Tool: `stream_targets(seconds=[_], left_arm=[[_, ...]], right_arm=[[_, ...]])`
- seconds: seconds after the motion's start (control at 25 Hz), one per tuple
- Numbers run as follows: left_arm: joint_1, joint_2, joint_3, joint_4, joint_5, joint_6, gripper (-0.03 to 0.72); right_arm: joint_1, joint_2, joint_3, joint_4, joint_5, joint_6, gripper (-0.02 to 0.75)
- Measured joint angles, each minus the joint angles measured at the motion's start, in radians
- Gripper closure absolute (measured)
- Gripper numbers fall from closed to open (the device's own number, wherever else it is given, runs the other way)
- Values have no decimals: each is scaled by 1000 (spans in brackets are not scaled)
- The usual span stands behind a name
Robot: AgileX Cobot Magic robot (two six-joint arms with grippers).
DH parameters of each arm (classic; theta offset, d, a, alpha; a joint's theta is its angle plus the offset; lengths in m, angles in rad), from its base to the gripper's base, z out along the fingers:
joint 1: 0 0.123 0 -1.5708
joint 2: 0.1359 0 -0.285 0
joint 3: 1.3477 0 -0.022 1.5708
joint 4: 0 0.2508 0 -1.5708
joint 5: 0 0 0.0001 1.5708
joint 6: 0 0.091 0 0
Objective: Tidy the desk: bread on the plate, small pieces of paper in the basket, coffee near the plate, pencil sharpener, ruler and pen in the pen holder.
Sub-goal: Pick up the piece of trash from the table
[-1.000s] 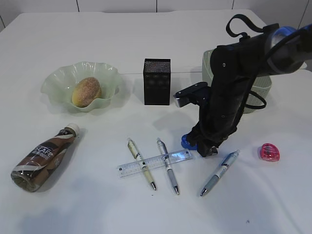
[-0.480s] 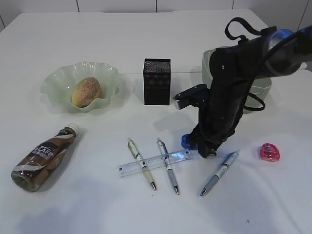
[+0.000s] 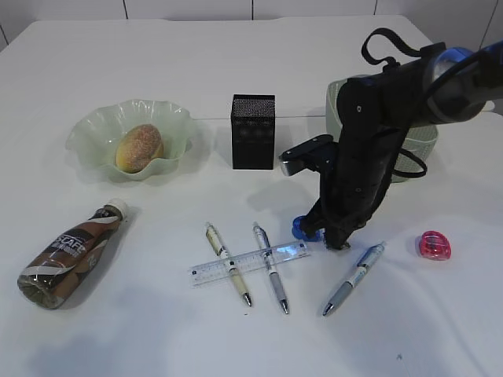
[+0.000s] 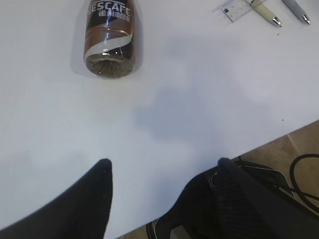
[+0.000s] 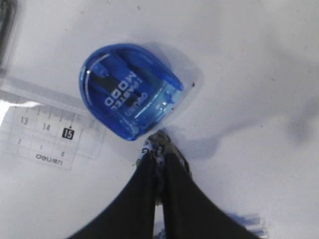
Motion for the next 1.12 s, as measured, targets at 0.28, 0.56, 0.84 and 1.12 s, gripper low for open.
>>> stream_targets(seconds=[0.28, 0.56, 0.84, 1.12], left_arm=[[0, 0, 0, 0, 0, 0, 234], [0, 0, 0, 0, 0, 0, 235], [0, 0, 0, 0, 0, 0, 234], [0, 0, 0, 0, 0, 0, 235]], right_arm=[[0, 0, -10, -6, 22, 10, 722], [-2, -59, -57, -6, 71, 16, 722], [-4, -116, -143, -6, 105, 18, 722], [-65, -116, -303, 0, 107, 18, 722]])
